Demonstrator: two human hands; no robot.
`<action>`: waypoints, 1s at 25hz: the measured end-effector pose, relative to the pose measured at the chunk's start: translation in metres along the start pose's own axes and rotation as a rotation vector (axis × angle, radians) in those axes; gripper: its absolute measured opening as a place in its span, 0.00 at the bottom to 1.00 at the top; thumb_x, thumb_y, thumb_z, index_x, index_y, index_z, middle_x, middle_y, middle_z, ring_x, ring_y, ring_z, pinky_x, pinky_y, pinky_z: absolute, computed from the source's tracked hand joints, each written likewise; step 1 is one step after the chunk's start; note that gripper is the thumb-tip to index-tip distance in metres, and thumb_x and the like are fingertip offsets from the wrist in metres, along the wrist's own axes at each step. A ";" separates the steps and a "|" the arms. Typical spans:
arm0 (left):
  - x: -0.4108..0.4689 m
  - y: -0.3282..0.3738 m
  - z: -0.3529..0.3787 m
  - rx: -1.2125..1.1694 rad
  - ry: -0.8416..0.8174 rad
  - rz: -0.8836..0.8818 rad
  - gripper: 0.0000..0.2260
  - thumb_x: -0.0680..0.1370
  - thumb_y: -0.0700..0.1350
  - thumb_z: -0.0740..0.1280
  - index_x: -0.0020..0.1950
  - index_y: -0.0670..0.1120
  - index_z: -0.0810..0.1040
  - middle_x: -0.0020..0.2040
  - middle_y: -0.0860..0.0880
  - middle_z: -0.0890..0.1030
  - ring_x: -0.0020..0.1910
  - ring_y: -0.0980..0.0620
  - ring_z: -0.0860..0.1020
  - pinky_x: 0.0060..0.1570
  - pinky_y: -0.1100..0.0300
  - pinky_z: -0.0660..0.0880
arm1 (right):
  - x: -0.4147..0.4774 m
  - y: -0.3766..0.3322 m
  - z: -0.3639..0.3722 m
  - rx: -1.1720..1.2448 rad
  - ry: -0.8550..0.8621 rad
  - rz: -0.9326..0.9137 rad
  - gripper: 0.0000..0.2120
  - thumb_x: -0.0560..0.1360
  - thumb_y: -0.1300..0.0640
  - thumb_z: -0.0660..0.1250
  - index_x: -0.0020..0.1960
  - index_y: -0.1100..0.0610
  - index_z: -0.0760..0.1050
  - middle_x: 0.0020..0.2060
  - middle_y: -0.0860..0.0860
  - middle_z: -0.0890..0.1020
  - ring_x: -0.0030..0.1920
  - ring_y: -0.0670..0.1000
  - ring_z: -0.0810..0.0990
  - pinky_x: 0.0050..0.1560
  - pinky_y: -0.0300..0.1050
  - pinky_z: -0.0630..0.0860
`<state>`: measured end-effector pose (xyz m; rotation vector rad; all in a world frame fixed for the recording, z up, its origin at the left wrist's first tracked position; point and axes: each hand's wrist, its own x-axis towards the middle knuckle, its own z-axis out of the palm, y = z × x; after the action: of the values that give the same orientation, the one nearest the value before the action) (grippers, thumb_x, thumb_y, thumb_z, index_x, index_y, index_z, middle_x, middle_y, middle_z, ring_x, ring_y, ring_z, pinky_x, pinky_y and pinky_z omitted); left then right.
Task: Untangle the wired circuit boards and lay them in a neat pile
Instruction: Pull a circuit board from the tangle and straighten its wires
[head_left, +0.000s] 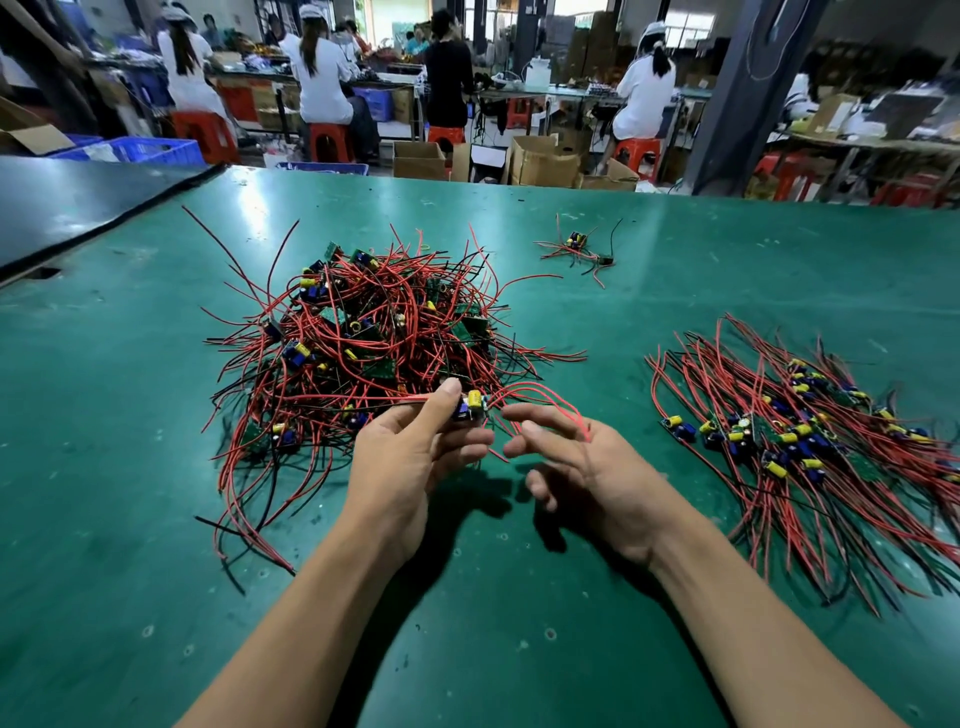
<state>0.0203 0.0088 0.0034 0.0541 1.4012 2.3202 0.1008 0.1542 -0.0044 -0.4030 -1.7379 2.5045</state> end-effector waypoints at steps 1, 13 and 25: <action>0.000 -0.001 0.000 0.002 0.006 0.011 0.08 0.75 0.44 0.72 0.44 0.38 0.80 0.37 0.40 0.84 0.29 0.50 0.82 0.32 0.62 0.81 | 0.000 0.003 0.003 -0.039 -0.014 -0.043 0.14 0.73 0.52 0.73 0.58 0.53 0.82 0.42 0.50 0.82 0.27 0.45 0.73 0.24 0.36 0.67; -0.002 0.001 -0.006 -0.089 -0.386 -0.394 0.12 0.72 0.42 0.68 0.53 0.40 0.83 0.48 0.40 0.85 0.41 0.48 0.86 0.37 0.60 0.82 | 0.005 0.001 0.004 0.259 0.005 -0.035 0.05 0.70 0.51 0.73 0.43 0.52 0.84 0.31 0.45 0.76 0.22 0.41 0.66 0.23 0.33 0.58; -0.005 -0.014 0.003 0.068 -0.359 -0.277 0.11 0.68 0.35 0.72 0.50 0.37 0.81 0.45 0.35 0.84 0.38 0.42 0.85 0.39 0.52 0.83 | 0.007 0.005 0.007 0.172 0.087 -0.062 0.07 0.68 0.52 0.75 0.43 0.55 0.84 0.31 0.51 0.78 0.23 0.44 0.74 0.23 0.36 0.73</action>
<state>0.0304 0.0147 -0.0063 0.2650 1.2187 1.9230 0.0927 0.1473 -0.0083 -0.4307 -1.4677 2.5265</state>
